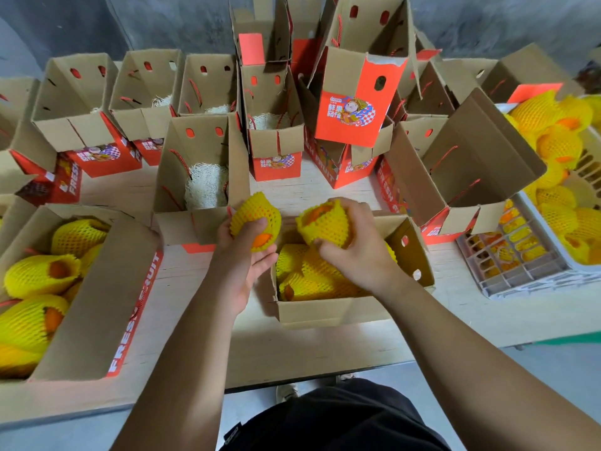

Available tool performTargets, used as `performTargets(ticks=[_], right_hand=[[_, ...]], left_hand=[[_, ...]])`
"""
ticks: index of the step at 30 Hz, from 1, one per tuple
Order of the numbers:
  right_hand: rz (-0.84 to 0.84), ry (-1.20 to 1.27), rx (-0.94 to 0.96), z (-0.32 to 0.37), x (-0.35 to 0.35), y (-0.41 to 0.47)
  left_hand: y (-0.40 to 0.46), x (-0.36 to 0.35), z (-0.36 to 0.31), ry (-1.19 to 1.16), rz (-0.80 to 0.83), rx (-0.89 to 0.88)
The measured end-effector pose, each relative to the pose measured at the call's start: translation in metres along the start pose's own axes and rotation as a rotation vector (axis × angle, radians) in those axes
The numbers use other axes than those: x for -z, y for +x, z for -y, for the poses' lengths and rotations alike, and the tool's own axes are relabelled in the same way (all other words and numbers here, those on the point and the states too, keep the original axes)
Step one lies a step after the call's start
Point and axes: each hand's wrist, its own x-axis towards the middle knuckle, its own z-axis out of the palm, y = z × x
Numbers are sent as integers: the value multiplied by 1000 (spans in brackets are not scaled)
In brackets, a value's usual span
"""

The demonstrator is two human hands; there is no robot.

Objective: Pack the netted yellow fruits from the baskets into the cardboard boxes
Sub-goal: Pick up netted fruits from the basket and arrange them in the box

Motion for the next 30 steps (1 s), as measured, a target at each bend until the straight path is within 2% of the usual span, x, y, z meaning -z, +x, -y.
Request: performTargets(ticks=[5,11,19,20,22,25,26,27,29,30], right_hand=[[146,-180,138,14,-14,-13],[497,-898,107,28,-60,1],[624,-1005,5,19,-76,7],[646,-967,7,22,-71,9],[570,-684,-22,27,-51,9],[87,-220,-76,26,-5,-2],[-18,-79,-125,24,12,-7],[-34,89,-196,23,24,-12],[131,396,-308,27,36,-20],[212,465,-313,30,35,-24]], left_hand=[[2,-1,4,58,1,-11],[-4,-3,9,227,-44,-78],[-12,-5,12,324,-92,-185],[-12,-4,12,332,-99,-196],[-13,-2,10,365,-97,-213],[-18,-1,4,480,-40,-264],[-20,-4,3,539,-6,-291],[-22,-9,4,602,35,-317],[-28,-25,13,690,134,-377],[-30,-36,19,709,194,-395]])
